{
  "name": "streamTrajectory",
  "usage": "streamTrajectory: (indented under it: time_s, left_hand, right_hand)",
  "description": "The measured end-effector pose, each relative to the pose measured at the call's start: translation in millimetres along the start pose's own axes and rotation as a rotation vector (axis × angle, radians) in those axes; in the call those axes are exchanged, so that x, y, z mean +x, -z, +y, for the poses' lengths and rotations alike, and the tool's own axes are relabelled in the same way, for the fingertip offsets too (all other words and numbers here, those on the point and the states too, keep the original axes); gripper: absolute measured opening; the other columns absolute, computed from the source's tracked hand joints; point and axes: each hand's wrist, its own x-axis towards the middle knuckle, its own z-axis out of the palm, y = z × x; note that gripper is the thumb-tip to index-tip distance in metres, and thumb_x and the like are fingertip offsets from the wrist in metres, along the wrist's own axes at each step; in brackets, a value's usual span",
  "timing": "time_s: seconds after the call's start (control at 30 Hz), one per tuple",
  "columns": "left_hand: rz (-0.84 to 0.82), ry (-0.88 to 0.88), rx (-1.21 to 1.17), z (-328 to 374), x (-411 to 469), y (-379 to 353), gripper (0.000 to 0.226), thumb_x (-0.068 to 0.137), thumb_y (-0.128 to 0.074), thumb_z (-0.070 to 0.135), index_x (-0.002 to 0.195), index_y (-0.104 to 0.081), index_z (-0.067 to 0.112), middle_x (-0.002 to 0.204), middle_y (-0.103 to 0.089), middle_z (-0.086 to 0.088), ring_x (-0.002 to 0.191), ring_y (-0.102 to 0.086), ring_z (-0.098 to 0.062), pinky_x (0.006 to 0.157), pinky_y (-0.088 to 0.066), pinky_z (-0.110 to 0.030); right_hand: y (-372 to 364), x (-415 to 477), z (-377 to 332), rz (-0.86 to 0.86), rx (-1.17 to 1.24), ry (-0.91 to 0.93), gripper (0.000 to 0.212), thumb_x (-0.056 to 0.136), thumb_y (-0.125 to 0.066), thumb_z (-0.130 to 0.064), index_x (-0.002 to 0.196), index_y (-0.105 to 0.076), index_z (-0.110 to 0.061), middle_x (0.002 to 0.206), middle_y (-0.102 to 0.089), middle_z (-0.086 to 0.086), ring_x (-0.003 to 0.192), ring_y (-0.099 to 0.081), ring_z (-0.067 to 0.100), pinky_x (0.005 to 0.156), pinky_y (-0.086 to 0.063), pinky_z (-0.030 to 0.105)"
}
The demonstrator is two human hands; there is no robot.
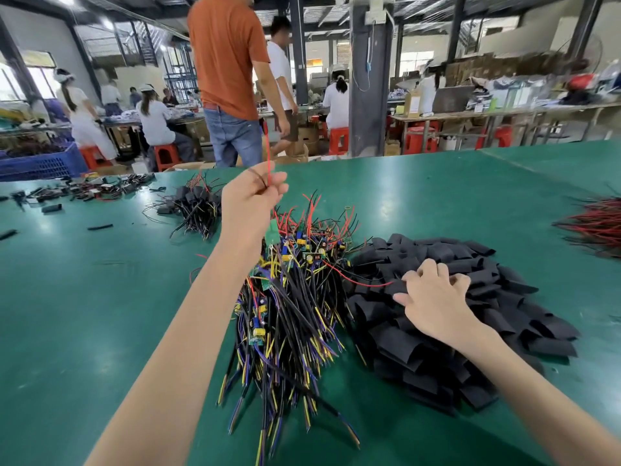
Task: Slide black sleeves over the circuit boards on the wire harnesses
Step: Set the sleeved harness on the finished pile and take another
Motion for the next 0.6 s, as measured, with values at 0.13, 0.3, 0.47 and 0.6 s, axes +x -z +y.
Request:
streamTrajectory:
  time_s: [0.13, 0.3, 0.47, 0.6]
  left_hand:
    - [-0.015, -0.098, 0.213, 3, 9, 0, 0.032, 0.096, -0.035, -0.01, 0.123, -0.052, -0.004, 0.097, -0.062, -0.014, 0.074, -0.06, -0.013, 0.086, -0.052, -0.027]
    - [-0.175, 0.003, 0.548, -15, 12, 12, 0.03, 0.095, -0.05, 0.007, 0.125, -0.05, 0.006, 0.109, -0.064, -0.012, 0.101, -0.059, -0.025, 0.095, -0.043, -0.03]
    - [0.025, 0.062, 0.849, -38, -7, 32, 0.052, 0.088, -0.063, 0.035, 0.124, -0.046, 0.001, 0.122, -0.056, -0.017, 0.115, -0.051, -0.032, 0.098, -0.041, -0.041]
    - [-0.172, 0.208, 1.051, -43, -26, 34, 0.038, 0.079, -0.066, 0.055, 0.079, -0.057, 0.018, 0.09, -0.068, -0.006, 0.096, -0.063, -0.028, 0.088, -0.049, -0.039]
  right_hand:
    - [1, 1, -2, 0.102, 0.057, -0.041, 0.035, 0.095, -0.043, -0.043, 0.12, -0.051, -0.02, 0.113, -0.035, 0.001, 0.109, -0.038, 0.02, 0.092, -0.029, 0.041]
    - [5, 0, -6, 0.137, 0.114, -0.075, 0.037, 0.096, -0.041, -0.044, 0.123, -0.047, -0.02, 0.115, -0.034, 0.002, 0.109, -0.04, 0.019, 0.09, -0.029, 0.039]
    - [9, -3, -9, 0.161, 0.137, -0.069, 0.04, 0.097, -0.04, -0.043, 0.127, -0.045, -0.018, 0.116, -0.035, 0.003, 0.108, -0.04, 0.019, 0.089, -0.03, 0.037]
    - [9, -5, -12, 0.162, 0.194, -0.057, 0.039, 0.097, -0.041, -0.041, 0.128, -0.045, -0.019, 0.117, -0.034, 0.003, 0.112, -0.039, 0.02, 0.091, -0.027, 0.038]
